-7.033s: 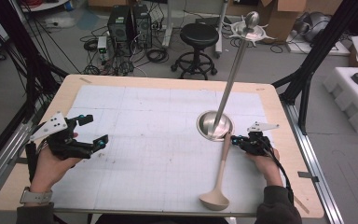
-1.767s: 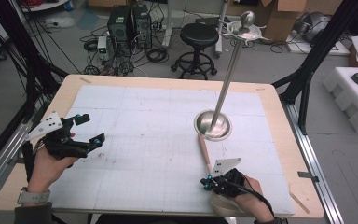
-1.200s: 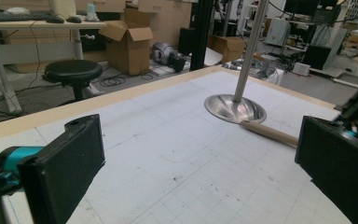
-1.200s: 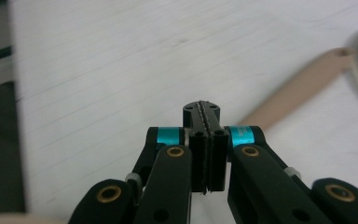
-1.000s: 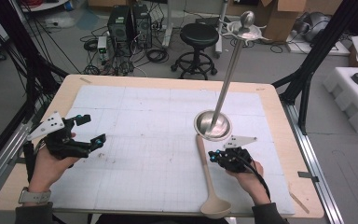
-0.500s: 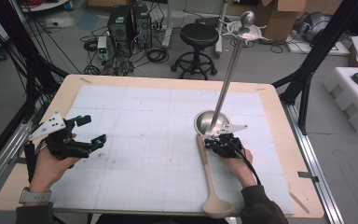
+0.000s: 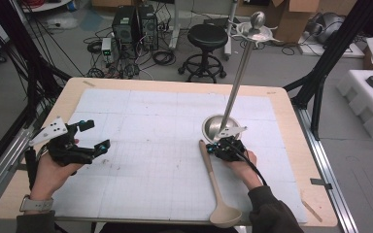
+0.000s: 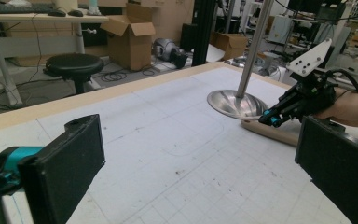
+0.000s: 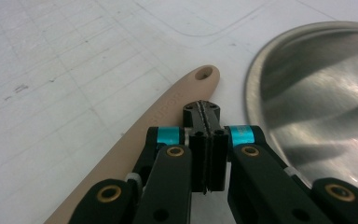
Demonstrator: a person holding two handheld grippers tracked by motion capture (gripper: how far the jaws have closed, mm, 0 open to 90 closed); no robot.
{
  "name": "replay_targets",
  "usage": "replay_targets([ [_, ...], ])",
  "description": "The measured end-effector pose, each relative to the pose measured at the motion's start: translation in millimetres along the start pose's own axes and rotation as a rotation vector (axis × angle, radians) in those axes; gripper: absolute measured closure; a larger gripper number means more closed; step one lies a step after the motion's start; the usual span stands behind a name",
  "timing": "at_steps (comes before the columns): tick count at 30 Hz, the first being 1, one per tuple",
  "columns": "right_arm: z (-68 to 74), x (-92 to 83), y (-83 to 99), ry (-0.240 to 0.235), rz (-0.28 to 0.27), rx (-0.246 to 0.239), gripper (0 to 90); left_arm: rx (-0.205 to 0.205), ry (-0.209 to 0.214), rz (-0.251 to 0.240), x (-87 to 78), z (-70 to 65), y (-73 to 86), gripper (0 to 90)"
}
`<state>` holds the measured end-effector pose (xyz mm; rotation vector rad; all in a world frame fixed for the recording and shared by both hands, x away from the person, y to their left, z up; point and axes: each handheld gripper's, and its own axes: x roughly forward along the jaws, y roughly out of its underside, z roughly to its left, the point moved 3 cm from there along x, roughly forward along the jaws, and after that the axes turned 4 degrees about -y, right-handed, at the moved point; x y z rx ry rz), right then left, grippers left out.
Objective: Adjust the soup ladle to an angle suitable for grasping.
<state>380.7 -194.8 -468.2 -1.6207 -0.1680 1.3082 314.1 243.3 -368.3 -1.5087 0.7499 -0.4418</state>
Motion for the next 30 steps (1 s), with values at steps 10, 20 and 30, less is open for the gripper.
replay_targets([
  [10,14.4,7.9,-9.1,-0.056,0.043,-0.048,90.0,-0.001,-0.001,0.001,0.0,0.1,0.2,1.8],
  [20,28.9,11.1,-14.3,-0.087,0.071,-0.025,90.0,-0.005,-0.001,-0.003,-1.7,1.3,0.1,1.8],
  [30,39.4,22.5,-23.7,-0.127,0.102,-0.072,90.0,-0.007,-0.003,-0.007,-3.6,2.2,-0.2,1.8],
])
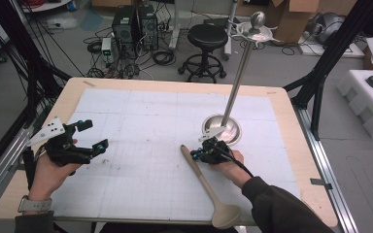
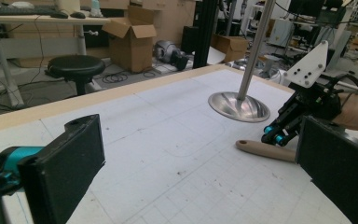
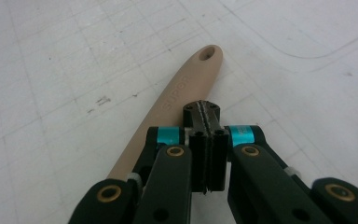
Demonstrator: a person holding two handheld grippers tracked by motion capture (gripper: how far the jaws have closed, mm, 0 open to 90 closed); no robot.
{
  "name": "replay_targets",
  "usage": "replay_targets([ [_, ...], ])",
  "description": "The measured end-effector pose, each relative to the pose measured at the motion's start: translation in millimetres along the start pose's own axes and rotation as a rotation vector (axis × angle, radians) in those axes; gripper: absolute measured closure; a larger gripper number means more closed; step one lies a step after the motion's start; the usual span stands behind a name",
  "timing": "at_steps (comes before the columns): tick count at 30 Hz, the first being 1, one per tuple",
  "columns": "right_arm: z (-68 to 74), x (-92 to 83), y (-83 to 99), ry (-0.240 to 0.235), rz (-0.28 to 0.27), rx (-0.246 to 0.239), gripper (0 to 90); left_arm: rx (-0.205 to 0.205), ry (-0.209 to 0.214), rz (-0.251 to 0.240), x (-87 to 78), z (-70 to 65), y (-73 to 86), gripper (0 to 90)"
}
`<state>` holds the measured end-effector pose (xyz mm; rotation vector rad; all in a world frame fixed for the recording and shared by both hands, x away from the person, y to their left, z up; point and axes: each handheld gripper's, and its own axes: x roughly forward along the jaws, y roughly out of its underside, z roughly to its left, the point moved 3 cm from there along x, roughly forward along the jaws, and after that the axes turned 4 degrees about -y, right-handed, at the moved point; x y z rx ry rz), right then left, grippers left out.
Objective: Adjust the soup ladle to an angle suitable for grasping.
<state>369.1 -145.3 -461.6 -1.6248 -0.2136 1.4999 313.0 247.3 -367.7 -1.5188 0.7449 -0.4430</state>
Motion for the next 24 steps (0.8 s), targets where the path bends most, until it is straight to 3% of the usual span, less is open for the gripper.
replay_targets([
  [9,12.2,11.3,-11.7,-0.040,0.031,-0.033,90.0,-0.001,0.000,-0.003,-0.9,0.4,-0.3,1.8],
  [24,33.5,27.5,-26.9,-0.098,0.072,-0.131,90.0,0.001,0.000,-0.006,-2.0,0.1,-0.8,1.8],
])
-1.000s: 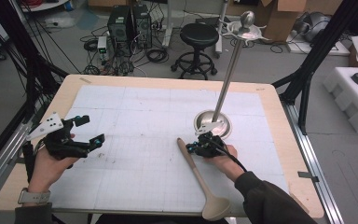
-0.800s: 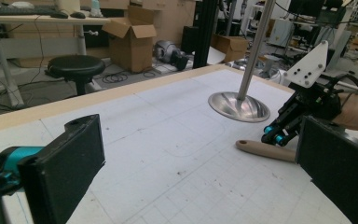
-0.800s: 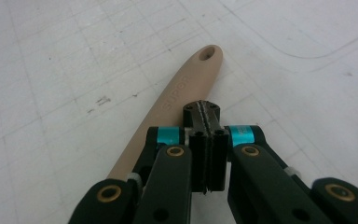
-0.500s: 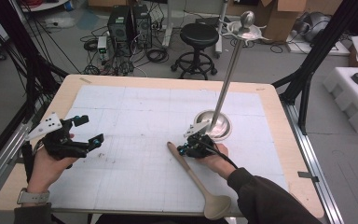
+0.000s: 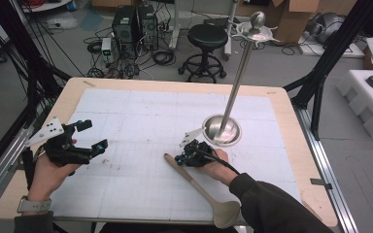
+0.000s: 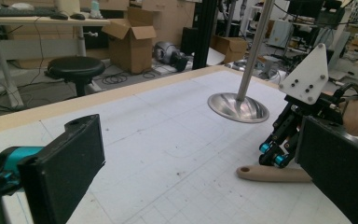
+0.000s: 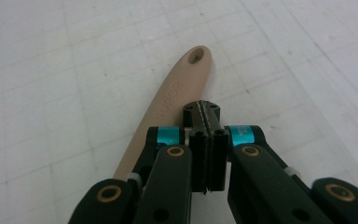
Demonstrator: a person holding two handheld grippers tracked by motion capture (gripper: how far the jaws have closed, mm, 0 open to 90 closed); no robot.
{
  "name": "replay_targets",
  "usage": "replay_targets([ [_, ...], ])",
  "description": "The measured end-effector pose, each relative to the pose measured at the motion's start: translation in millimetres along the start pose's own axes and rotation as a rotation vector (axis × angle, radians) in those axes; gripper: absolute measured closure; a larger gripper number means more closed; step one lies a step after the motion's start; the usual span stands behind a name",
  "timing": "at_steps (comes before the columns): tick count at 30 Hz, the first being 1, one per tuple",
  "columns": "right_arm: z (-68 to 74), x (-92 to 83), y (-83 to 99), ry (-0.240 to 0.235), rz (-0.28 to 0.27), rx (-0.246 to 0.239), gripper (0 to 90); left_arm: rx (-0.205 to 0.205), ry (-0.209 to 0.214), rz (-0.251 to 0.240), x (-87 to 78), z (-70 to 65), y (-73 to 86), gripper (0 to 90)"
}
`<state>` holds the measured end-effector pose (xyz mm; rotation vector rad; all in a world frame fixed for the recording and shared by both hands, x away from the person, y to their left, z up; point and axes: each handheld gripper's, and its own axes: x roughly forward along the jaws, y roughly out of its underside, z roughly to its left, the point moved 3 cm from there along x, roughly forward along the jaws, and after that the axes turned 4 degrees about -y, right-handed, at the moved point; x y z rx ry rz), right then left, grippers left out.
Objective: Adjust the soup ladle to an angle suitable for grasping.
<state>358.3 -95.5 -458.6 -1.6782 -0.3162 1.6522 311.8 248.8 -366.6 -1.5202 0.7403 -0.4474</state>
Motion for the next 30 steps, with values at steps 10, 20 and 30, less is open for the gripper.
replay_targets([
  [10,15.4,10.4,-10.6,-0.056,0.018,-0.056,90.0,-0.001,0.001,-0.003,-0.2,-0.4,-0.2,1.8],
  [20,34.6,20.2,-20.5,-0.097,0.052,-0.127,90.0,-0.001,0.001,0.001,0.0,-0.7,0.0,1.8],
  [30,49.0,27.1,-27.0,-0.155,0.069,-0.125,90.0,-0.004,-0.001,-0.005,-1.8,0.0,-0.6,1.8],
])
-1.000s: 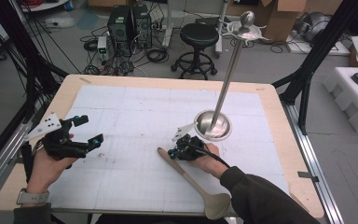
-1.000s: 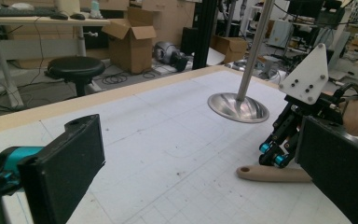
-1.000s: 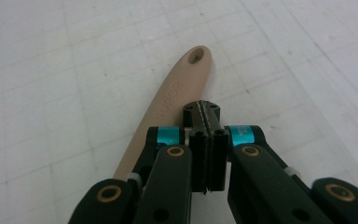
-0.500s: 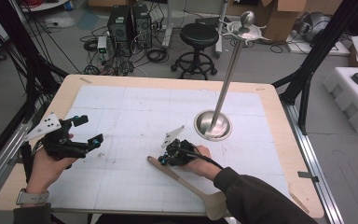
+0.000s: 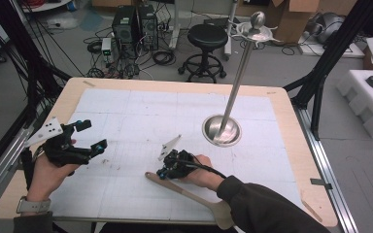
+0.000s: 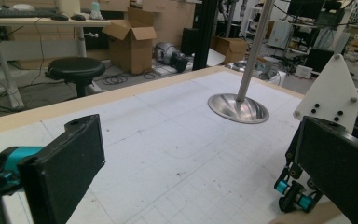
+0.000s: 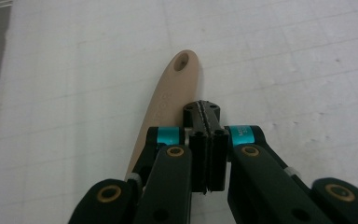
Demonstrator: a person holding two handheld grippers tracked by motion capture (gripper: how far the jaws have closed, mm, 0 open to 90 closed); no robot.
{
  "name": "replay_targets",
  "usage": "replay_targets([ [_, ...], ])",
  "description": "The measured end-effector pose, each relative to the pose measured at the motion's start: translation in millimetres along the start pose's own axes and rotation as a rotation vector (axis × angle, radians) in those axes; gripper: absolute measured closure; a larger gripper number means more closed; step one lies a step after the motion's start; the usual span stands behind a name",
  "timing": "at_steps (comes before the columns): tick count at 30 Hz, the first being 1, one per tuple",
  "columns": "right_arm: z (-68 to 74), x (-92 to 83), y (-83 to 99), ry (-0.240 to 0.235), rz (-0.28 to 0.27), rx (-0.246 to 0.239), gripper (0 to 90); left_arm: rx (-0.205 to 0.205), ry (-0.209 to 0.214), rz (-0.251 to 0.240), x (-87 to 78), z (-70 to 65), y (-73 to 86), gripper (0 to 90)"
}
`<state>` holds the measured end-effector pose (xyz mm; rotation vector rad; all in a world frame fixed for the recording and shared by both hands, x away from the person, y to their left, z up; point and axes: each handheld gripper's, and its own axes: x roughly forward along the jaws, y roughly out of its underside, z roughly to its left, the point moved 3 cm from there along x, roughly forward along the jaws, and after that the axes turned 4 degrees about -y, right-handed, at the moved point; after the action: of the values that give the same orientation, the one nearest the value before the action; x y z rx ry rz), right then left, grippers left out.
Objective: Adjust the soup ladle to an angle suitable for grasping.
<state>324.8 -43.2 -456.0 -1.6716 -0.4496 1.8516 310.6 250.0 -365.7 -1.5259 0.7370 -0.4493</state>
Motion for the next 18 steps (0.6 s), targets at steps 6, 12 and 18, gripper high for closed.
replay_targets([
  [6,7.3,3.3,-3.2,-0.026,0.014,-0.029,90.0,0.002,-0.001,-0.001,-1.2,0.4,-0.4,1.8],
  [12,13.2,5.6,-5.1,-0.051,0.026,-0.061,90.0,0.003,-0.002,0.000,-1.5,0.6,-0.3,1.8],
  [18,14.3,5.0,-5.8,-0.047,0.027,-0.075,90.0,0.000,-0.002,-0.003,-1.9,0.5,-0.3,1.8],
])
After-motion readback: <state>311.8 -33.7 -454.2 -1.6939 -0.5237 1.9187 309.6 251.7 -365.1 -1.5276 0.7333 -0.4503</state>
